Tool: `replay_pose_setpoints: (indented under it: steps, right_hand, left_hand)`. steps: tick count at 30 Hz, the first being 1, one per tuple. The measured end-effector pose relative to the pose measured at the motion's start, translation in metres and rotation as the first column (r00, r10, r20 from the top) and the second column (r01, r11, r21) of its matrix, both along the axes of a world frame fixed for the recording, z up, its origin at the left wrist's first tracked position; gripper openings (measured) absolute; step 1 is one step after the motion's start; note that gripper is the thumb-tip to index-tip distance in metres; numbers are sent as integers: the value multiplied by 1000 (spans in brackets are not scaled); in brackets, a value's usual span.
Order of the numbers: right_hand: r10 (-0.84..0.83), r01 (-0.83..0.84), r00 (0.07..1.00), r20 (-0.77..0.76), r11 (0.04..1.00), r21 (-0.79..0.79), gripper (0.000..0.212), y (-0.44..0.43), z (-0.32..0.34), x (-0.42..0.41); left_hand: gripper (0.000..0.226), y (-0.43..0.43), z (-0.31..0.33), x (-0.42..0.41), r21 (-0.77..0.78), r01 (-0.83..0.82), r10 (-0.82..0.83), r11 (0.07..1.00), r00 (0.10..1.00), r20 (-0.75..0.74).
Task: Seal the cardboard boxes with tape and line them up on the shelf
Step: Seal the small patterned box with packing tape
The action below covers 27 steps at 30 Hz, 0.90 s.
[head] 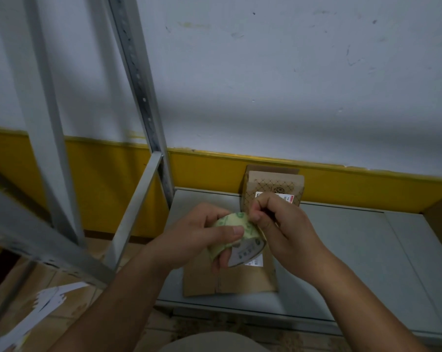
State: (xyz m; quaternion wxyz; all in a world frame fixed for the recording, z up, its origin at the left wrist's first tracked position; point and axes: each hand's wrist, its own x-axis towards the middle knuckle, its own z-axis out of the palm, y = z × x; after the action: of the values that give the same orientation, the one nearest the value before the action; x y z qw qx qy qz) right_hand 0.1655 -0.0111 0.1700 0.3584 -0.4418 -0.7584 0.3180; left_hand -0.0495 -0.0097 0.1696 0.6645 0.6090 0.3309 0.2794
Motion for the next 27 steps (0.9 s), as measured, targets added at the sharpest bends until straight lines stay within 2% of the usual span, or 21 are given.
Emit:
replay_pose_setpoints:
  steps: [7, 12, 17, 21, 23, 27]
  right_hand:
    - [62, -86, 988, -145, 983, -163, 23, -1, -2, 8]
    - [35, -76, 977, -210, 979, -188, 24, 1, 0, 5]
    - [6, -23, 992, -127, 991, -134, 11, 8, -1, 6]
    - [-15, -14, 985, -172, 986, -169, 3, 8, -6, 6]
    - [-27, 3, 986, -162, 989, -146, 4, 8, -9, 5]
    - [-116, 108, 988, -99, 991, -80, 20, 4, -12, 1]
  left_hand:
    - [26, 2, -7, 4, -38, 17, -16, 999, 1000, 7]
    - [25, 5, -3, 7, -10, -28, 28, 1000, 999, -37]
    - [19, 7, 1, 6, 17, -94, 96, 995, 990, -99]
    - [26, 6, -2, 6, 21, -128, 129, 992, 985, -112]
    - [23, 6, -2, 7, 23, -119, 121, 993, 987, -108]
    - [22, 4, -2, 9, 14, -77, 78, 997, 993, -94]
